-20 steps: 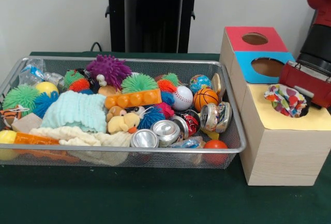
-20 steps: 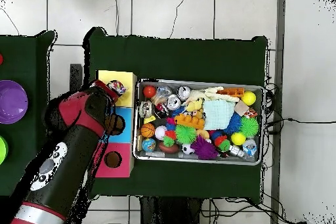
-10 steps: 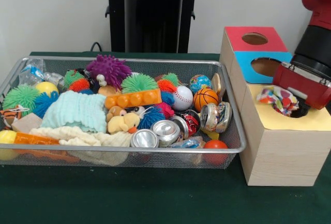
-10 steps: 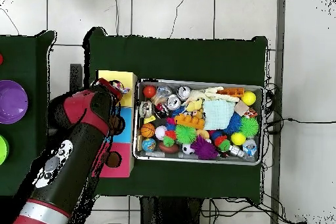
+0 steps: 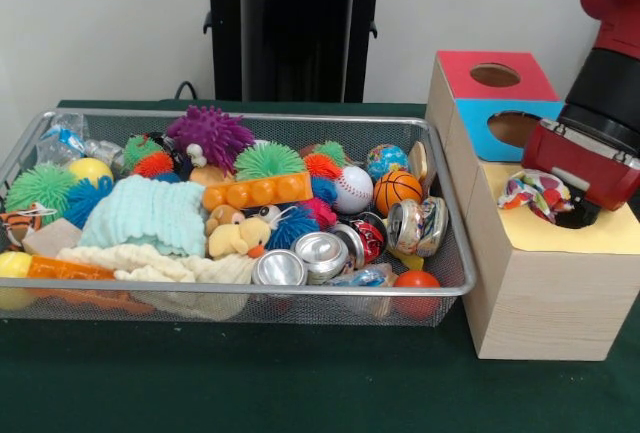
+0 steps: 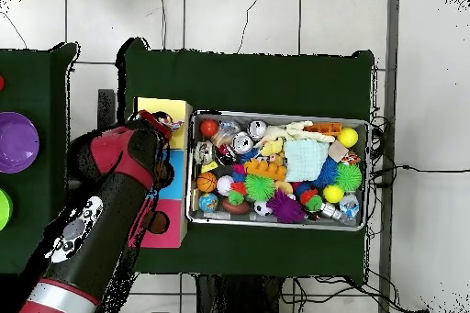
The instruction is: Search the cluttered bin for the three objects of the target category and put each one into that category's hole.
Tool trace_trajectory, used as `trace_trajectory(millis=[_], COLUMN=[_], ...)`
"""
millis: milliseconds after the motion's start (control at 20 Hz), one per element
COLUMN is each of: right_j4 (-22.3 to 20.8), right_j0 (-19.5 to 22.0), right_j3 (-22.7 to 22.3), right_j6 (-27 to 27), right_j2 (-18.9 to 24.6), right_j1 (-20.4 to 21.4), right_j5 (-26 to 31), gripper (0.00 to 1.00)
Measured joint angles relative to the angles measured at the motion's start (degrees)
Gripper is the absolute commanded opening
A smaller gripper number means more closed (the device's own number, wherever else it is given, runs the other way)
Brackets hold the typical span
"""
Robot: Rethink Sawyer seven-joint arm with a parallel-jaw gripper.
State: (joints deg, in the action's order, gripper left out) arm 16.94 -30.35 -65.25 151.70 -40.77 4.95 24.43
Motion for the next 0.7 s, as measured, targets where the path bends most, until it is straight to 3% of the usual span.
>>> trace_trajectory(millis=[700], right_j4=[0.3], right_j0=[0.6], right_j3=[-0.5], right_j6=[0.0], right_j2=[1.0], right_j1=[0.7], right_j5=[0.0], gripper=[1.0])
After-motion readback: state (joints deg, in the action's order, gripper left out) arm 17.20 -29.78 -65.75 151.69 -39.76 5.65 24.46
